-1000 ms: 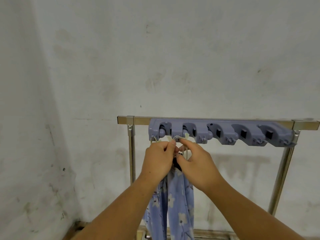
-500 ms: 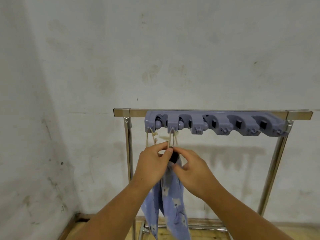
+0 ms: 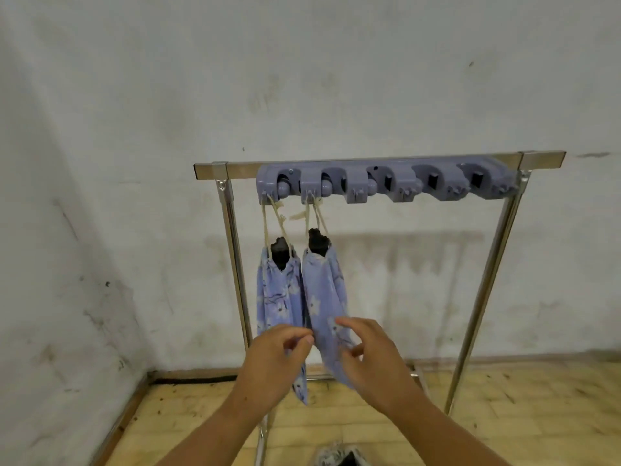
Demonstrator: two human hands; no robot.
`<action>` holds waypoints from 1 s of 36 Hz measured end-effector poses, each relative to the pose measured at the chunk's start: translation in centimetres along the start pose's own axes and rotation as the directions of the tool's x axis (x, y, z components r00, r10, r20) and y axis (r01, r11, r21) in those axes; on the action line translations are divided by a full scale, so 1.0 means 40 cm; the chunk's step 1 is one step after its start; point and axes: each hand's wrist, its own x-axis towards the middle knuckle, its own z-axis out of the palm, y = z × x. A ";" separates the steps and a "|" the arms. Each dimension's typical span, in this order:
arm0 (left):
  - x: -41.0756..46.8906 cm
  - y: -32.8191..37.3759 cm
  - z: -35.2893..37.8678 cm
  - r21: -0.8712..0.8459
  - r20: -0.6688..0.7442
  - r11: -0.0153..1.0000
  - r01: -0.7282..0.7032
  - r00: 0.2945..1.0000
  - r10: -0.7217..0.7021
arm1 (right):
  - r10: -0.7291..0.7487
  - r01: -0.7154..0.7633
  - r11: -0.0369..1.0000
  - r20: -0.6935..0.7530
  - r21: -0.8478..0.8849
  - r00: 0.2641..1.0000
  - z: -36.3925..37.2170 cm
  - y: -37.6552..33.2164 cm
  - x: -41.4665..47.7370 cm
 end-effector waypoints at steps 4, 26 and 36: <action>-0.059 -0.035 0.039 0.035 0.049 0.999 0.017 0.999 -0.019 | 0.082 -0.082 0.996 0.007 0.017 0.997 0.029 0.065 -0.082; -0.263 -0.250 0.331 0.093 0.296 0.990 0.106 0.946 -0.129 | 0.436 -0.426 0.900 0.143 -0.096 0.889 0.183 0.413 -0.420; -0.239 -0.437 0.436 0.120 0.338 0.943 0.309 0.881 -0.331 | 0.540 -0.503 0.840 0.222 -0.204 0.812 0.248 0.530 -0.452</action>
